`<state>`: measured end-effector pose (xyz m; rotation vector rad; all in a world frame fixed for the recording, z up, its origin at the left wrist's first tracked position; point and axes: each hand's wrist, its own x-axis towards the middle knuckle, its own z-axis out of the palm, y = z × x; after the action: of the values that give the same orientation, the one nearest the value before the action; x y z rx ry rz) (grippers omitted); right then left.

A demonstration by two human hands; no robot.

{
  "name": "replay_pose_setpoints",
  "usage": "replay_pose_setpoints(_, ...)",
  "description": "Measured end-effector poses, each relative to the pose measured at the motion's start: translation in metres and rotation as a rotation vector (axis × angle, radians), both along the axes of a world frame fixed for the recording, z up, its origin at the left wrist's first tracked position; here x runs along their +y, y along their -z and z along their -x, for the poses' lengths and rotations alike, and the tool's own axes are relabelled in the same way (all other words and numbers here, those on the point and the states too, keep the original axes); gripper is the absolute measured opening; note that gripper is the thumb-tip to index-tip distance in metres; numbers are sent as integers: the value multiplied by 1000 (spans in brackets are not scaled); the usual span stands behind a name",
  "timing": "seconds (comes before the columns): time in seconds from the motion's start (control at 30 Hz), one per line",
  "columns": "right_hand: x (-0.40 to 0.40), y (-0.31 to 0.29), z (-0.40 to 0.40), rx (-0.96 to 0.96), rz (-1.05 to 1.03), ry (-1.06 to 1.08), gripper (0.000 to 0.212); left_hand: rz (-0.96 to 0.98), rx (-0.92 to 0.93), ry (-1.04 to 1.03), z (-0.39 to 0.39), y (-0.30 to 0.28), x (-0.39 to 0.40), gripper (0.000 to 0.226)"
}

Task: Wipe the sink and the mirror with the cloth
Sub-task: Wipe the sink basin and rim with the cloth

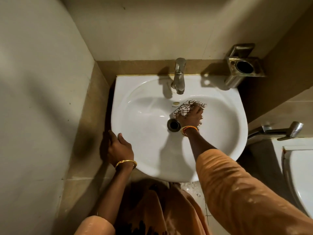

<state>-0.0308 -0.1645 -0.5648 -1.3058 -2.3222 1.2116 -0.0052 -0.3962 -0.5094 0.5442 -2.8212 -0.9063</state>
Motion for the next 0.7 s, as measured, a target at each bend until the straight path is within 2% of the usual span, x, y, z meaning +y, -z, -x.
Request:
replay_pose_setpoints(0.1,-48,6,11,-36,182,-54,86,-8,9,-14,2,-2,0,43)
replay_pose_setpoints(0.2,-97,4,18,-294,109,-386,82,-4,33,5,0,-4,1,40)
replay_pose_setpoints(0.3,-123,-7,17,-338,123,-625,78,22,52,-6,1,-4,1,39)
replay_pose_setpoints(0.4,-107,-5,-21,-420,86,-810,71,8,25,-11,0,-5,2,42)
replay_pose_setpoints(0.53,-24,-1,-71,-649,-184,-701,69,2,30,-33,-1,-5,-1,43)
replay_pose_setpoints(0.63,29,-1,-66,-646,-379,-591,58,-14,49,-20,-1,-3,-1,42)
replay_pose_setpoints(0.7,22,5,-51,-590,-388,-570,55,-20,47,-31,-1,-3,0,42)
